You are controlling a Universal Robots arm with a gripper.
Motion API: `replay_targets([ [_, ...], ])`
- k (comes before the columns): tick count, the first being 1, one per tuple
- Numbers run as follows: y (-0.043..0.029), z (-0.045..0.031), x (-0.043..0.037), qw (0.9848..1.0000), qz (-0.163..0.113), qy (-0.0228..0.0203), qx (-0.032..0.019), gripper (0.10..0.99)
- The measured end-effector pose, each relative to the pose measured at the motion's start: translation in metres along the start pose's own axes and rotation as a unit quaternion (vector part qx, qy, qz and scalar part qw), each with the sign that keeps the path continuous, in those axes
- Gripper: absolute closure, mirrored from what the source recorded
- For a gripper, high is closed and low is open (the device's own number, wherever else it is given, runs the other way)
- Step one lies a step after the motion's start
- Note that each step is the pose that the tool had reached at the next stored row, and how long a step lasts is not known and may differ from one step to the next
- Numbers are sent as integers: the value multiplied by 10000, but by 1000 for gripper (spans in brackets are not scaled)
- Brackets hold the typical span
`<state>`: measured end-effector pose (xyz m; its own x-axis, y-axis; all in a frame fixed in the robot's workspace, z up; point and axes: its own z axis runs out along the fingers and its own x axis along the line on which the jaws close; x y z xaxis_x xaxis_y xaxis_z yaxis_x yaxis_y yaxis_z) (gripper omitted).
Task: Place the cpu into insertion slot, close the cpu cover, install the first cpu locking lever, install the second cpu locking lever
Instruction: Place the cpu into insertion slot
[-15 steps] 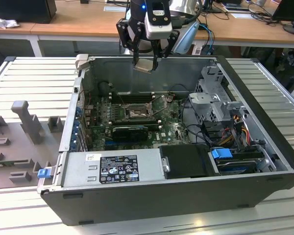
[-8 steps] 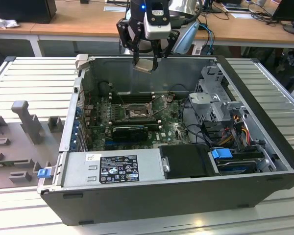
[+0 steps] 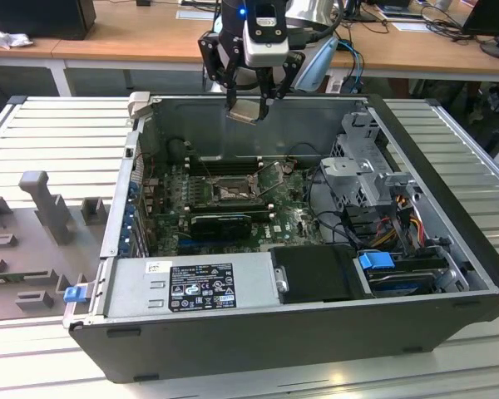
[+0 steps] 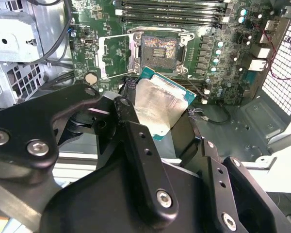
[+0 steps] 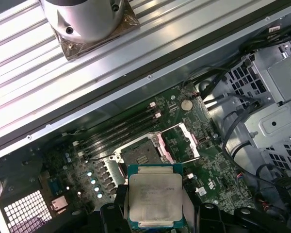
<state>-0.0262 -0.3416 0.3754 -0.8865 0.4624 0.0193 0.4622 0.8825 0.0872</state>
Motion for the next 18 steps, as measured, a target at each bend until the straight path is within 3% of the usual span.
replay_targets([
  [6,0,3,0,9999,123,-11,-4,553],
  [10,-1,9,0,9993,370,-32,-7,553],
  [18,-24,38,-2,9987,509,-45,-9,553],
])
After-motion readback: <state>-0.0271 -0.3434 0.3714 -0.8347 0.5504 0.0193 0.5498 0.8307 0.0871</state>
